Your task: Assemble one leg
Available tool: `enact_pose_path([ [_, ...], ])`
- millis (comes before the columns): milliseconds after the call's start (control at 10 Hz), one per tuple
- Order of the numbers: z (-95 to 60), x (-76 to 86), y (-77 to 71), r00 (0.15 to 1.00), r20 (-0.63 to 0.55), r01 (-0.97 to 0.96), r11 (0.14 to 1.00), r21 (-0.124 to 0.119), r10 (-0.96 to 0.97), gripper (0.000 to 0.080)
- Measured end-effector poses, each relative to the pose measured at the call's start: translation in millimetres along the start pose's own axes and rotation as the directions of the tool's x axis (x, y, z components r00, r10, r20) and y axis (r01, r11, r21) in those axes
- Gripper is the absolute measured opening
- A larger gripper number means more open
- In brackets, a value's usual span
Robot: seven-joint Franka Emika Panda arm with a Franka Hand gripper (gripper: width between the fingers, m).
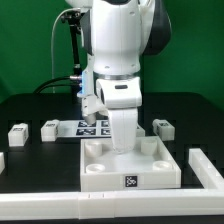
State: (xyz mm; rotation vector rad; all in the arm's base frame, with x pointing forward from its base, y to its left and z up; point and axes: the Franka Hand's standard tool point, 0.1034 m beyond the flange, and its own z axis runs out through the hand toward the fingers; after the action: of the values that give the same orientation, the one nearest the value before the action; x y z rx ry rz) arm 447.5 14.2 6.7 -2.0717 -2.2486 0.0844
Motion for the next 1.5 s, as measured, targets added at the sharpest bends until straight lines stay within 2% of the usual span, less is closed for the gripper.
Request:
enact_pose_path([
  [100,-1.6,-0.3,2.4,1.0,0.0,-0.001,1.0,-0.011,0.001,0.0062],
  [800,-2.5,-0.1,4.6,1.0,-0.001,-0.002,1.0,-0.02,0.002,0.0062],
  [1000,-5.8,16.4,15.8,0.997,-0.006,-0.075,0.997,-0.035,0.074,0.0061],
  [1200,-3.6,34.7,24.7,0.996,-0.011,-0.089,0.995,-0.039,0.089,0.0061],
  [1500,-3.3,43.1,40.0,0.996,-0.02,-0.085,0.995,-0.053,0.084,0.0061],
])
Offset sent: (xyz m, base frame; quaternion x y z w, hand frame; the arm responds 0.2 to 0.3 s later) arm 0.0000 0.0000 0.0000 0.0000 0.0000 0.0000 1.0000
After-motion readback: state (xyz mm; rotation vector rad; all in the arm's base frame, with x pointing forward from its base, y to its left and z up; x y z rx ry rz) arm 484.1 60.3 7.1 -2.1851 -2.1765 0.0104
